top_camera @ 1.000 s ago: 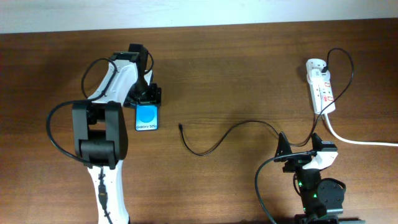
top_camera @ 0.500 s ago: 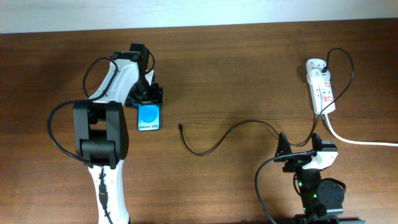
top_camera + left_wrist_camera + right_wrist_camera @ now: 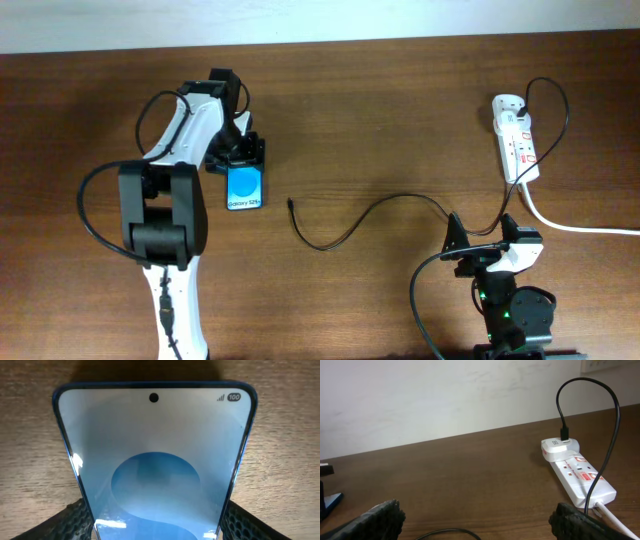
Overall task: Plug charger to phone and switch on socket
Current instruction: 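Lower the left gripper and close it on the phone's top edge, then lift the phone with the left gripper and tilt it toward center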
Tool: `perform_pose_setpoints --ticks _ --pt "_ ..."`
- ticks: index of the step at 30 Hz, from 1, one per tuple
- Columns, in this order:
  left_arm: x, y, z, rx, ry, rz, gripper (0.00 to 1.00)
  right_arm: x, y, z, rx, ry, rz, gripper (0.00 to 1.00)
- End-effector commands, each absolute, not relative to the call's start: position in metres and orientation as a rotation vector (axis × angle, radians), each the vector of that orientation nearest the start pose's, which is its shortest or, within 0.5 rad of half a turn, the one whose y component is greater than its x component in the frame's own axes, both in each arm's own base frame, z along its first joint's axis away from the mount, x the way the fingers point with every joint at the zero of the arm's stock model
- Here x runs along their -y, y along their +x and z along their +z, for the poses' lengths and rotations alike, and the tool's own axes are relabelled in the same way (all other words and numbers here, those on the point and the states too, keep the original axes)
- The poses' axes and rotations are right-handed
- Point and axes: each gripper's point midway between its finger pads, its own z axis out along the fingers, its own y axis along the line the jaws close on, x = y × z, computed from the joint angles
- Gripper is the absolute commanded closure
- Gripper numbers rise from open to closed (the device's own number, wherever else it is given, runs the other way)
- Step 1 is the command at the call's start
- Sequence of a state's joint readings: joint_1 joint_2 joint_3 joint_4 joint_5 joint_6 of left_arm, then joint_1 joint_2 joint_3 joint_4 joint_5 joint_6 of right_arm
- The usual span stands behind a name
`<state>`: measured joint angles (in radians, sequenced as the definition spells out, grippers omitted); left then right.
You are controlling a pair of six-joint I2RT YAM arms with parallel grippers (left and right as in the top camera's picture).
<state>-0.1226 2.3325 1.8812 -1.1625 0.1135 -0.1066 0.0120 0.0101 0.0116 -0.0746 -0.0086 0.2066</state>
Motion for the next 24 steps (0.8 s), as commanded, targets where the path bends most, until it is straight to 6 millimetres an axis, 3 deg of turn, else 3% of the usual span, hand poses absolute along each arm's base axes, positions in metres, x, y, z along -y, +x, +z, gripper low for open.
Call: perform_pose_setpoints --ticks 1,6,11,15,18,21,23,24 --pt "0.082 0.447 0.026 -3.154 0.013 -0.223 0.32 -0.007 0.246 0.156 -1.644 0.145 0.184 0.02" --pt "0.084 0.456 0.05 -3.126 0.015 -0.227 0.35 -0.007 0.246 0.156 -1.644 0.145 0.184 0.02" --pt "0.089 0.456 0.053 -3.125 -0.018 -0.273 0.39 -0.007 0.246 0.156 -1.644 0.145 0.184 0.02" --pt "0.097 0.455 0.055 -3.124 -0.029 -0.351 0.48 -0.007 0.246 0.156 -1.644 0.145 0.184 0.01" --pt "0.098 0.455 0.055 -3.128 -0.188 -0.358 0.59 -0.007 0.246 0.156 -1.644 0.145 0.184 0.02" --pt "0.104 0.455 0.057 -3.126 -0.243 -0.421 0.72 -0.007 0.246 0.156 -1.644 0.145 0.184 0.02" --pt "0.113 0.455 0.059 -3.122 -0.241 -0.504 0.89 -0.007 0.246 0.156 -1.644 0.145 0.184 0.02" --pt "0.113 0.455 0.059 -3.122 -0.248 -0.505 0.92 -0.007 0.246 0.156 -1.644 0.145 0.184 0.02"
